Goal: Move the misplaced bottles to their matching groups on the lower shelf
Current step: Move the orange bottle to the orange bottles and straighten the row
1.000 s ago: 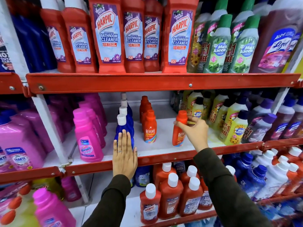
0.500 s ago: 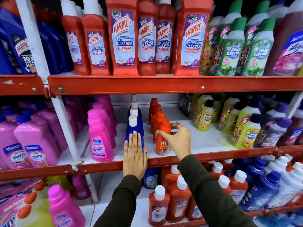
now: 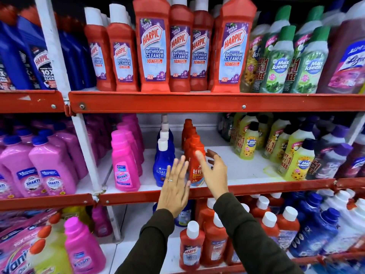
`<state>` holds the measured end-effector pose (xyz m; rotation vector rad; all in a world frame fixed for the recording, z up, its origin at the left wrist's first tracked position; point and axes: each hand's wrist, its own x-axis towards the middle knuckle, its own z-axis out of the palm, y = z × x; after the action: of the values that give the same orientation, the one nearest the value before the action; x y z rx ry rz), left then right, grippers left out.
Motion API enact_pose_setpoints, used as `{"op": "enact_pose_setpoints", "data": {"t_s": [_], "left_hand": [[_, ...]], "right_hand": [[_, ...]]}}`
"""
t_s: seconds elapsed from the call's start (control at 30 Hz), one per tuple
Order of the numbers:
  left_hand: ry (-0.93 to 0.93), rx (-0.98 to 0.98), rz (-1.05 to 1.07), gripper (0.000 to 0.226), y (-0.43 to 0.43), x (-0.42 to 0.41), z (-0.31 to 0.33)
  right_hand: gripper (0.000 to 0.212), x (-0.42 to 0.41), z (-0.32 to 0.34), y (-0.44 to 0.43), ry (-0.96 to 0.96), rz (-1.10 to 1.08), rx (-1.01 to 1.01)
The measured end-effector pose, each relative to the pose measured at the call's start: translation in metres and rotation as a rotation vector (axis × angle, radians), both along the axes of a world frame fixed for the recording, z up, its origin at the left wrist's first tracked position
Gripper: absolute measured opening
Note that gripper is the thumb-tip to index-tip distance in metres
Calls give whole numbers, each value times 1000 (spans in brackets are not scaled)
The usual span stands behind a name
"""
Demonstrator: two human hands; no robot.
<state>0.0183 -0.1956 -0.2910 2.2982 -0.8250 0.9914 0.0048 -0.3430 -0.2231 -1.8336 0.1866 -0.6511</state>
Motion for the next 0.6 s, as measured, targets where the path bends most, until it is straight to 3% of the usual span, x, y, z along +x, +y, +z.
{"op": "enact_pose_setpoints", "data": {"t_s": [0.07, 0.13, 0.23, 0.33, 0.43, 0.6], "left_hand": [[149, -85, -150, 76, -11, -5, 6], [363, -230, -224, 71, -25, -12, 13], [719, -505, -257, 71, -46, -19, 24], [966, -738, -271, 89, -60, -19, 32], [1075, -829, -292, 104, -64, -17, 35], [1094, -885, -285, 119, -67, -18, 36]], "right_hand": [[60, -8, 0, 0, 45, 102, 266], [46, -11, 0, -1, 90, 183, 399], [48, -15, -4, -3, 164, 356, 455], [52, -14, -13, -4, 215, 482, 468], [45, -11, -22, -5, 232, 496, 482], [42, -9, -31, -9, 238, 509, 447]]}}
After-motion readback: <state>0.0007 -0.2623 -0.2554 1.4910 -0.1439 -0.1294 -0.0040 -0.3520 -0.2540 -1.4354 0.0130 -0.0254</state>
